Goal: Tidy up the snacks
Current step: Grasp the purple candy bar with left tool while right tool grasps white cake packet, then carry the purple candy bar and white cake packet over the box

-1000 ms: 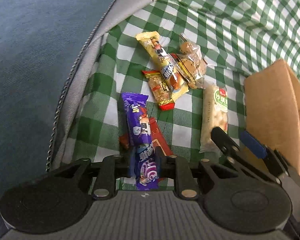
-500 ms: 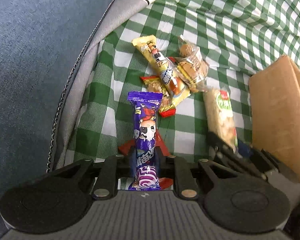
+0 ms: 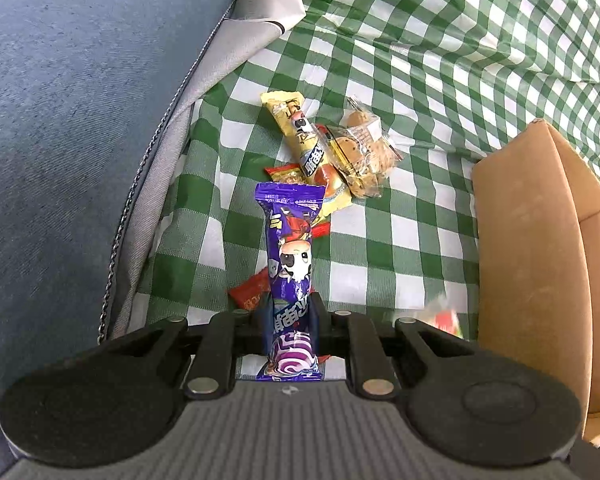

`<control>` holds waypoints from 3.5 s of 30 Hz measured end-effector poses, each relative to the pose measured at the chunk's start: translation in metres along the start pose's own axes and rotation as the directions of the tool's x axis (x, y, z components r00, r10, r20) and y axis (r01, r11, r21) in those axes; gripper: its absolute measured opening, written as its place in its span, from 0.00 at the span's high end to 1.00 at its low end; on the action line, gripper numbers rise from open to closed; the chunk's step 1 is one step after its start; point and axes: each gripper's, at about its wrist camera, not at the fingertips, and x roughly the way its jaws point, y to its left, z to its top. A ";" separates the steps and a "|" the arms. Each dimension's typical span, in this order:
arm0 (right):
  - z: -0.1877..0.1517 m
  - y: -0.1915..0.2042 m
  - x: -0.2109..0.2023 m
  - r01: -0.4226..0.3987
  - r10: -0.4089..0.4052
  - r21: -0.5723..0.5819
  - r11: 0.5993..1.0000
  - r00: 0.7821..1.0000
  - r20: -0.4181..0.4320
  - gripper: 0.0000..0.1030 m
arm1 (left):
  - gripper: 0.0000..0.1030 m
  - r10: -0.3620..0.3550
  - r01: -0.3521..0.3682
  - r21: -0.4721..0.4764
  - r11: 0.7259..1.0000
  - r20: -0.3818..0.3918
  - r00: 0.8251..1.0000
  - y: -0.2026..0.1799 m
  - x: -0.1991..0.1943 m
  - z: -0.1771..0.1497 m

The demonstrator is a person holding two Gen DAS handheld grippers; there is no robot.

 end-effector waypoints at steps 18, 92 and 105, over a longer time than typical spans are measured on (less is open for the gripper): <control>-0.029 0.008 0.021 0.036 -0.042 -0.112 0.993 0.998 -0.051 0.42 | 0.81 0.028 -0.020 0.087 0.996 -0.101 0.994 -0.012 0.022 -0.003; 0.007 -0.184 -0.111 0.191 -0.272 0.236 0.953 0.882 0.385 0.63 | 0.83 -0.124 0.093 0.121 0.988 0.290 0.949 -0.069 -0.035 0.003; -0.030 -0.226 -0.150 0.257 -0.365 0.304 0.918 0.848 0.385 0.63 | 0.83 -0.329 0.214 0.297 0.931 0.420 0.846 -0.160 -0.061 -0.034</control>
